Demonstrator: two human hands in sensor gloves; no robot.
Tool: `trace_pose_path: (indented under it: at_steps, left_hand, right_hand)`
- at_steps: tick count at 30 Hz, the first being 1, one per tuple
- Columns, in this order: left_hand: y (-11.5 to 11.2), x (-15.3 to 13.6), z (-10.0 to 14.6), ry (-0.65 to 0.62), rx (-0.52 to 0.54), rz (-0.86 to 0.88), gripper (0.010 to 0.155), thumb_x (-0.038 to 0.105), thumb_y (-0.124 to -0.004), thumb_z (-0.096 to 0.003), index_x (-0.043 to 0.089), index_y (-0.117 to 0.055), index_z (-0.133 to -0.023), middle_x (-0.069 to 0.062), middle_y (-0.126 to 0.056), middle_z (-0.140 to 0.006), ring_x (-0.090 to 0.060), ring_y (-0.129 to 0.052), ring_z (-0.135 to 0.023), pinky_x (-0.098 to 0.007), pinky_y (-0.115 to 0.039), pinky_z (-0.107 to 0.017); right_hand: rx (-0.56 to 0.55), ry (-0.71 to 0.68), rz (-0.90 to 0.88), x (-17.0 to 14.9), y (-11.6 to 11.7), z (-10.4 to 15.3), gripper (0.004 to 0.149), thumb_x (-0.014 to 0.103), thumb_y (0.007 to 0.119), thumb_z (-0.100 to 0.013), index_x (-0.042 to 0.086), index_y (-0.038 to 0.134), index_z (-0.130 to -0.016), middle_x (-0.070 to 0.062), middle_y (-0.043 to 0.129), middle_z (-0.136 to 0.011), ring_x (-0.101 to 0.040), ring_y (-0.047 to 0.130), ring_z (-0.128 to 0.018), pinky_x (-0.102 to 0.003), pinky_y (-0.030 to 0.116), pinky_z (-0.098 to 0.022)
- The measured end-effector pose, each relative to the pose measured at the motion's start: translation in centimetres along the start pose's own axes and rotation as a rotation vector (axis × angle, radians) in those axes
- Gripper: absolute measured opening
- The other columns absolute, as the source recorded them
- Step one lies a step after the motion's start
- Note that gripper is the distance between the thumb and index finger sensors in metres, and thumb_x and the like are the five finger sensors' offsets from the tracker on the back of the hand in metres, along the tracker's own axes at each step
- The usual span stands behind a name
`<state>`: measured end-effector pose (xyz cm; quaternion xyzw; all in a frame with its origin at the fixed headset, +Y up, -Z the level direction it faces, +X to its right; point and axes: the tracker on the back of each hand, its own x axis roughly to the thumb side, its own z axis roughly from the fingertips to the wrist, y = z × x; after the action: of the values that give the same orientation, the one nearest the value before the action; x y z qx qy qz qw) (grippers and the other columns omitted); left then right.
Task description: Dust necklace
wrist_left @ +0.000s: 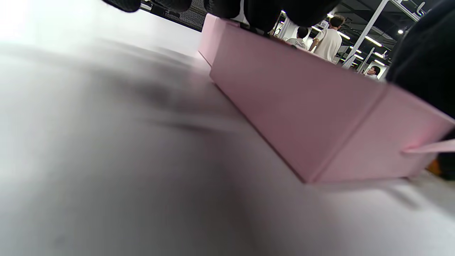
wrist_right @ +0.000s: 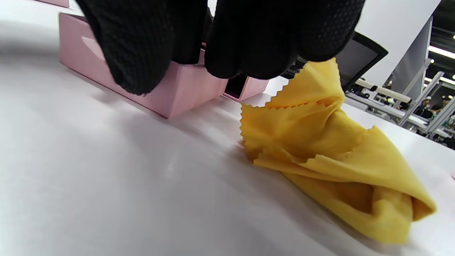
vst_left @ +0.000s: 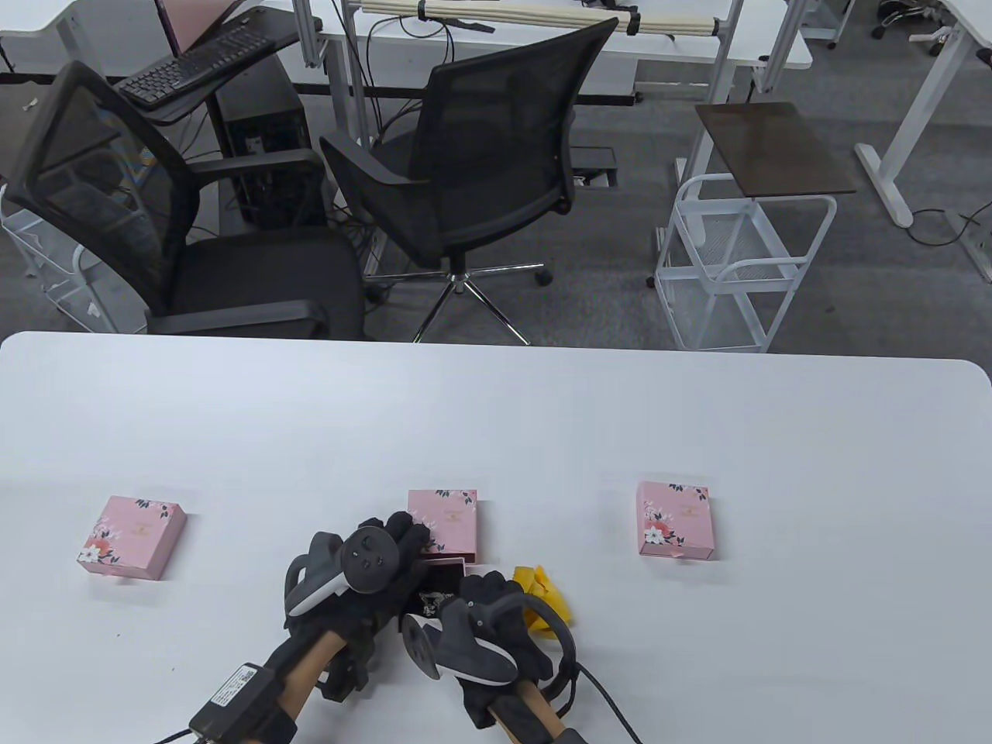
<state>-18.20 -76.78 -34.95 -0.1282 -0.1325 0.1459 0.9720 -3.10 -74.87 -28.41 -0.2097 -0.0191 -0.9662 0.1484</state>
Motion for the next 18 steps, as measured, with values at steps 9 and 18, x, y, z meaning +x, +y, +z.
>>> trace_pose_path:
  at_steps: [9, 18]
  left_hand:
    - [0.1, -0.1, 0.0, 0.003, -0.005, 0.006, 0.057, 0.048, -0.057, -0.0628, 0.032, -0.047, -0.117, 0.002, -0.035, -0.127, -0.039, -0.034, -0.112, -0.063, -0.044, -0.078]
    - [0.1, -0.2, -0.1, 0.001, -0.01, 0.017, 0.057, 0.048, -0.057, -0.0627, 0.032, -0.047, -0.117, 0.002, -0.035, -0.127, -0.039, -0.036, -0.112, -0.063, -0.045, -0.079]
  right_hand:
    - [-0.058, 0.006, -0.007, -0.5, -0.4, 0.2, 0.039, 0.035, 0.087, -0.057, 0.018, 0.079, -0.092, -0.019, 0.078, -0.096, -0.043, 0.08, -0.078, -0.056, 0.069, -0.062]
    - [-0.059, 0.023, -0.017, -1.0, -0.6, 0.4, 0.04, 0.035, 0.087, -0.057, 0.017, 0.079, -0.091, -0.019, 0.079, -0.095, -0.043, 0.081, -0.077, -0.056, 0.069, -0.062]
